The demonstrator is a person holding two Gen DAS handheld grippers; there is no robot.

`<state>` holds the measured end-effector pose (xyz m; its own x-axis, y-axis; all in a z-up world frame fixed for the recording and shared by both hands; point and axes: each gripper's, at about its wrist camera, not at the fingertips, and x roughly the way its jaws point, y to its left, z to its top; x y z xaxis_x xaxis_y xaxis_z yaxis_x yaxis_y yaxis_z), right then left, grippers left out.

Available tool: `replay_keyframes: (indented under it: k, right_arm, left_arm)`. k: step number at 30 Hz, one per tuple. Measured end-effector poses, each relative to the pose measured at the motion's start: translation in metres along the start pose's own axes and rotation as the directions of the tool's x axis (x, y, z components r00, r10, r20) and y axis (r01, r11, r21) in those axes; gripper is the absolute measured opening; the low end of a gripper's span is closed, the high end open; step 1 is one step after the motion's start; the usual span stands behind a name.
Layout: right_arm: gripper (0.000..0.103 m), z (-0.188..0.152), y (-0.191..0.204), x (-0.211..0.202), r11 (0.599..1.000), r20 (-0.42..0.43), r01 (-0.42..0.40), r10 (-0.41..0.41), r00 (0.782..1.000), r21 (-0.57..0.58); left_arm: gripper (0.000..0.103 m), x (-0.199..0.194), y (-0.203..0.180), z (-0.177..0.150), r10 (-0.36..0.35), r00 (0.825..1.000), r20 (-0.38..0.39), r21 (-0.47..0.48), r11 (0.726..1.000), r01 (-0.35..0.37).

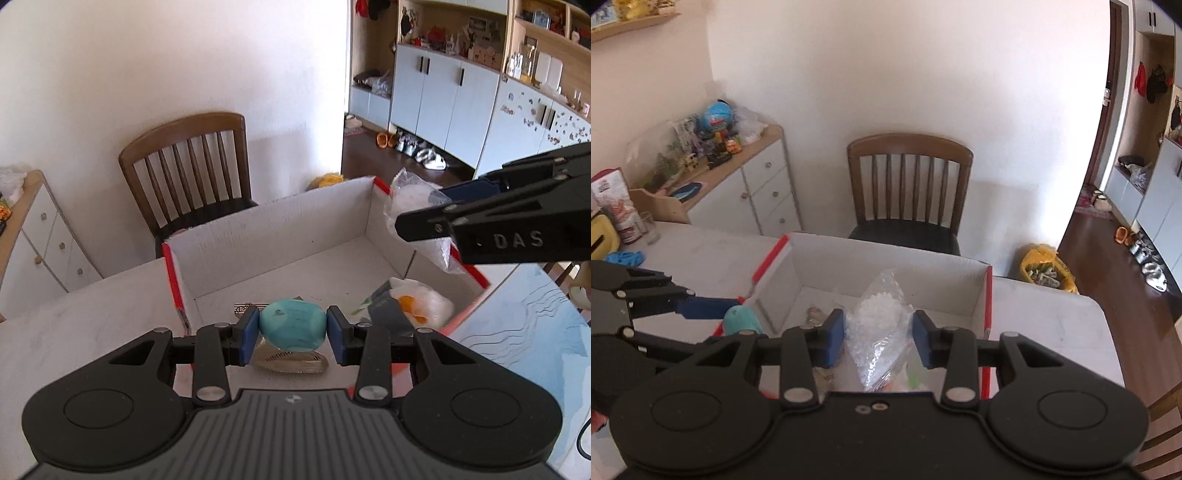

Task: Organize objects
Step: 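Carry the teal soap with the left tool while the right carries the bead bag into the box, then open the left tool to drop the soap while the right releases the bead bag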

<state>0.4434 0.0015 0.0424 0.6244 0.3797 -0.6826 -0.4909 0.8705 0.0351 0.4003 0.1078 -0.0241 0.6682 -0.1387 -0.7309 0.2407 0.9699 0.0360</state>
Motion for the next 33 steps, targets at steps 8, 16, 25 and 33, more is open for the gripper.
replay_keyframes:
  k: [8, 16, 25, 33]
  right_arm:
    - [0.038, 0.006, -0.002, 0.056, 0.999, -0.097, 0.036, -0.032, 0.995, 0.037]
    - [0.038, -0.002, -0.002, 0.096, 0.997, -0.189, 0.071, -0.064, 0.98, 0.029]
    - [0.039, -0.013, -0.011, 0.125, 0.996, -0.289, 0.057, -0.034, 0.957, 0.069]
    - [0.039, -0.022, -0.018, 0.134, 0.992, -0.333, 0.074, -0.035, 0.942, 0.104]
  left_arm:
    - [0.039, 0.049, 0.009, 0.01, -0.014, 0.997, -0.077, -0.032, 0.999, 0.011]
    - [0.039, 0.083, 0.013, 0.009, -0.019, 0.991, -0.131, -0.046, 0.999, 0.013]
    - [0.039, 0.105, 0.018, 0.003, -0.029, 0.981, -0.191, -0.054, 0.998, 0.019]
    - [0.039, 0.112, 0.019, 0.003, -0.03, 0.98, -0.199, -0.068, 0.998, 0.017]
